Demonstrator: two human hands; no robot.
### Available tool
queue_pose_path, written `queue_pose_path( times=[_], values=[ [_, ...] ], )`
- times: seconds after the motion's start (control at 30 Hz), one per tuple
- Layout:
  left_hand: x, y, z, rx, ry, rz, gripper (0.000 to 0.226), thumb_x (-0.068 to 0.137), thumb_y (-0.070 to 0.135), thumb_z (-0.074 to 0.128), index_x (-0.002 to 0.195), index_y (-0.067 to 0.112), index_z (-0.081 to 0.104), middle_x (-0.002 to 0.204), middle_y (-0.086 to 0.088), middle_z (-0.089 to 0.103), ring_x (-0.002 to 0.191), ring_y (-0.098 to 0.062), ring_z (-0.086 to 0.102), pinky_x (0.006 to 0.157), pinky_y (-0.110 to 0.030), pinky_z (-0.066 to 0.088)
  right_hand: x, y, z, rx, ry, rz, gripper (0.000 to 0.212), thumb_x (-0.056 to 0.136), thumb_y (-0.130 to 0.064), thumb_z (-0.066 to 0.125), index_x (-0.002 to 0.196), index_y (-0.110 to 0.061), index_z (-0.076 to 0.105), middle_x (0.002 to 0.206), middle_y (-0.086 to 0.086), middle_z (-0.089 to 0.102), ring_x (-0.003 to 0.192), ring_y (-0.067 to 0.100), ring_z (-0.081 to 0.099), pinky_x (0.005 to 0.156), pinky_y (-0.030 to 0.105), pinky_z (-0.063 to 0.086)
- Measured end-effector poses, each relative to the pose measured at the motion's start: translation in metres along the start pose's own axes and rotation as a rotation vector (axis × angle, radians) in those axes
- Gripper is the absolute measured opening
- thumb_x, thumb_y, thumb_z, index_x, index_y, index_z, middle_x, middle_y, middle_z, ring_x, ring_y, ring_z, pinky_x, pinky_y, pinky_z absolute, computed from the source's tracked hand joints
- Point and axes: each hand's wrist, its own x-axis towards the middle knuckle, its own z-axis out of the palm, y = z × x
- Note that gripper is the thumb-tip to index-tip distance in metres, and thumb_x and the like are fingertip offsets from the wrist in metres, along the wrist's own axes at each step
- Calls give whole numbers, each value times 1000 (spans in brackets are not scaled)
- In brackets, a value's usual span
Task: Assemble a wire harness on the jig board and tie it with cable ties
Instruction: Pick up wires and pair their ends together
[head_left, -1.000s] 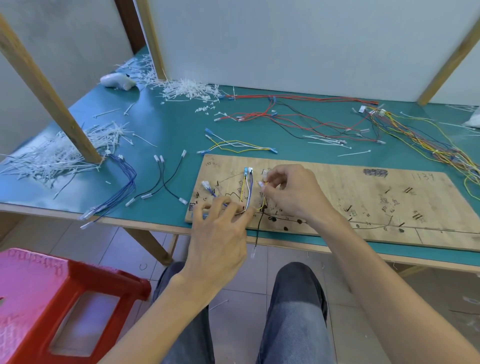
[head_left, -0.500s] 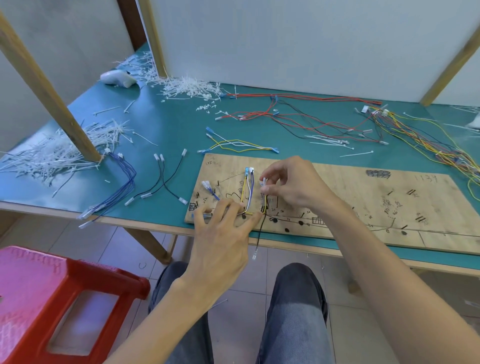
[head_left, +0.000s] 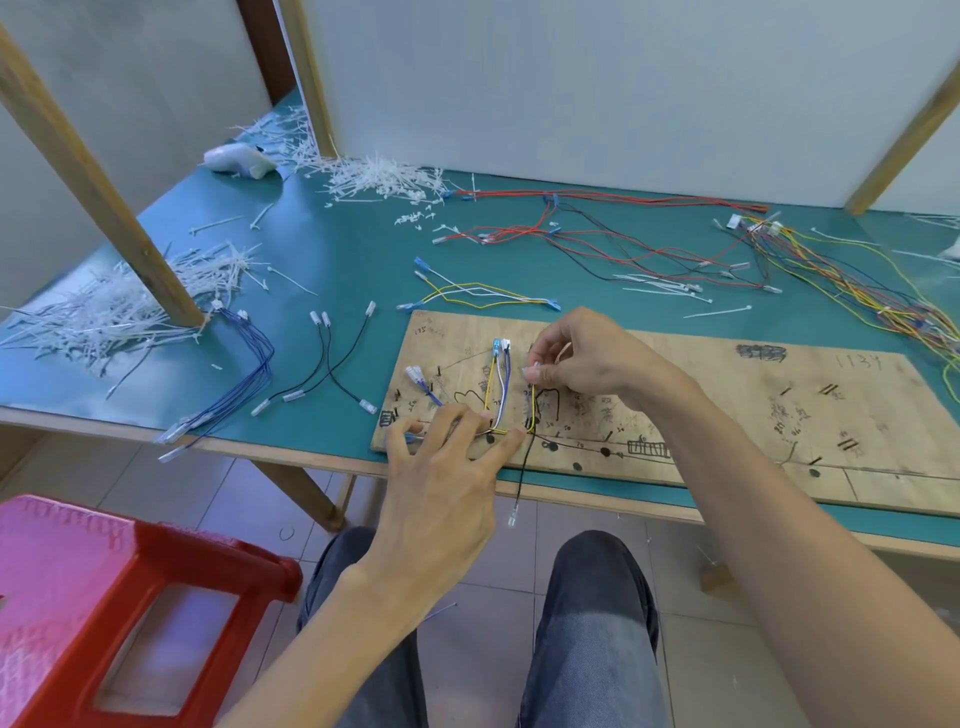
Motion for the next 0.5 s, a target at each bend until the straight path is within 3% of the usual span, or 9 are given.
queue_pose_path(
  times=[0.1, 0.23, 0.33, 0.5],
  values=[
    [-1, 0, 1, -2, 6, 2, 67, 76, 17, 81, 135, 38, 58, 127, 3, 58, 124, -23, 52, 94, -57, 38, 1, -1, 0, 11, 18, 28, 8, 85, -24, 89, 81, -20, 83, 73, -6, 72, 67, 5, 59, 68, 23, 47],
    [-1, -1, 2, 1, 2, -4, 67, 76, 18, 82, 136, 37, 60, 127, 2, 60, 124, -24, 52, 93, -57, 39, 7, -7, -3, 0, 8, 113, 8, 88, -26, 86, 91, -18, 86, 93, -1, 79, 96, 15, 67, 88, 32, 53],
    [-1, 0, 2, -13, -2, -14, 65, 79, 17, 80, 138, 37, 60, 128, 3, 60, 126, -23, 52, 94, -56, 39, 13, -13, -2, -28, 11, 181, 11, 86, -25, 87, 91, -16, 85, 101, 3, 79, 107, 21, 68, 99, 38, 56],
    [-1, 1, 1, -22, 7, -23, 61, 83, 17, 74, 139, 36, 60, 129, 5, 59, 127, -21, 51, 97, -54, 38, 17, -25, 3, -263, 46, 153, 19, 85, -30, 87, 95, -14, 85, 98, 6, 78, 103, 23, 69, 84, 29, 56]
  ],
)
